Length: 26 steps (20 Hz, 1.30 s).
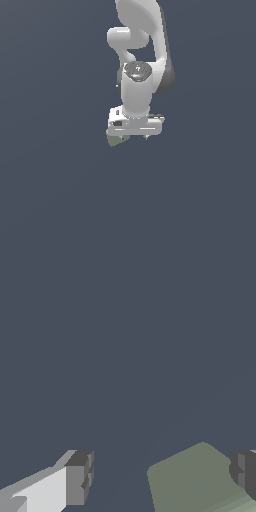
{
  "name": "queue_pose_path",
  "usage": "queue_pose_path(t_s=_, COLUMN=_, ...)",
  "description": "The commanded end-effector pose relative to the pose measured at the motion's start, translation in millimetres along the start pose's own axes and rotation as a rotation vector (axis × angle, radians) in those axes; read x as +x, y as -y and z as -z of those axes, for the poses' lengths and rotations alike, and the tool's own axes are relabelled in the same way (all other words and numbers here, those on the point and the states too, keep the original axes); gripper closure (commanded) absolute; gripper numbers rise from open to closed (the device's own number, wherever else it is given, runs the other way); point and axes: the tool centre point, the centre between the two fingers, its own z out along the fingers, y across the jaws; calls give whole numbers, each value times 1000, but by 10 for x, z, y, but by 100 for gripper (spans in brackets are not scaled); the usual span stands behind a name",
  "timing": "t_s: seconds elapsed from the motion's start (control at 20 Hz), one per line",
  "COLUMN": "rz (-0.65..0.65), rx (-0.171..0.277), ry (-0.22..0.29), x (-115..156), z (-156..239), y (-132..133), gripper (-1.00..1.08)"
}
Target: Pick up the object and move it to a goal position.
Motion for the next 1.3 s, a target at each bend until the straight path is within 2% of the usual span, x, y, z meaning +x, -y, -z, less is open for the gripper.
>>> queue_pose_path(t_s=0.0, rz=0, rx=0, ry=0, x=0, z=0, y=0, gripper=-92)
queue_pose_path(t_s=0.15, rz=-10, rx=-3, ry=-2, x=-1, z=7, y=-71, gripper=-92)
queue_pose_path(t_s=0.45, rz=-50, rx=-17, ry=-11, x=-11, z=44, y=-409, gripper=-92)
queue_pose_path(t_s=0.85, rz=-65, rx=-17, ry=-11, x=-23, z=40, y=-408, gripper=-92)
queue_pose_path(t_s=1.25, rz=-172, rx=-17, ry=-9, x=-106, z=20, y=-444, gripper=-92)
